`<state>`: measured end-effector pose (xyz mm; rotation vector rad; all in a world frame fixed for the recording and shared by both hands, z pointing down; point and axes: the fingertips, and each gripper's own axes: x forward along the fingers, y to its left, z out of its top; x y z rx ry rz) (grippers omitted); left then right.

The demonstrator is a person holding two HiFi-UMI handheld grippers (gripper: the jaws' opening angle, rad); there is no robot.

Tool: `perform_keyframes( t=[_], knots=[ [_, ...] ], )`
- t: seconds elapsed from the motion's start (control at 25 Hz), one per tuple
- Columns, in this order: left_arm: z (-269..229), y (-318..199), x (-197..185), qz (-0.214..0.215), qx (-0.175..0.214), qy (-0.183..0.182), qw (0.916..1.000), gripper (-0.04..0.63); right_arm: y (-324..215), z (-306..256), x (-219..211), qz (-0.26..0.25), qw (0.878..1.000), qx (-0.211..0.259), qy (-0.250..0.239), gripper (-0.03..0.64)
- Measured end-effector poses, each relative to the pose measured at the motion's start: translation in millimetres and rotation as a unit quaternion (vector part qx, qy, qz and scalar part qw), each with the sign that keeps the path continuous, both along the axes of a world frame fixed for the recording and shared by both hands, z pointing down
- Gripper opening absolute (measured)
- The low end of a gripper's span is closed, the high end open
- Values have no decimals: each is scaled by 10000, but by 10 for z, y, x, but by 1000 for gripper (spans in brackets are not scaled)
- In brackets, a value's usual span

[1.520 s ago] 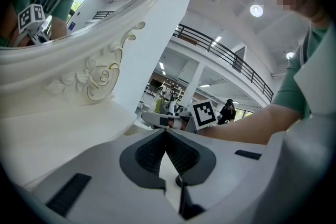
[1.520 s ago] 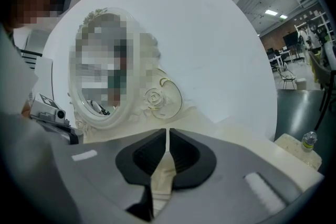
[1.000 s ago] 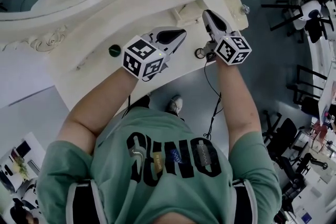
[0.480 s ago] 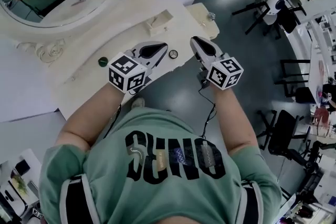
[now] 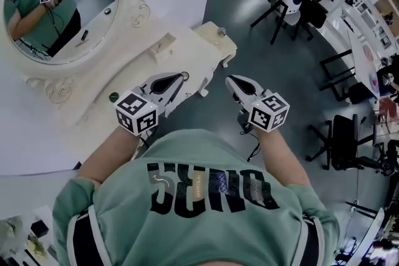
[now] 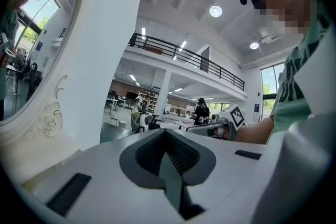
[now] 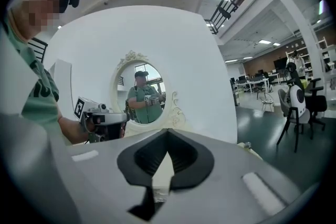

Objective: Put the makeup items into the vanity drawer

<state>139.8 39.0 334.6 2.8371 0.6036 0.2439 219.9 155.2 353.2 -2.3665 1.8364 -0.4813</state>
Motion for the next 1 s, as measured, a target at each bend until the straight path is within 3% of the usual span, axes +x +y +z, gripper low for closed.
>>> perform_keyframes(
  t=[0.24,1.0],
  knots=[
    [-26,196,-1,164,56,17,9998,5,306,-39,-11,233,9996,132,40,9],
    [-53,184,51,105,-18,85,9999,5,250,-99,11,70,9997,130,171,7]
  ],
)
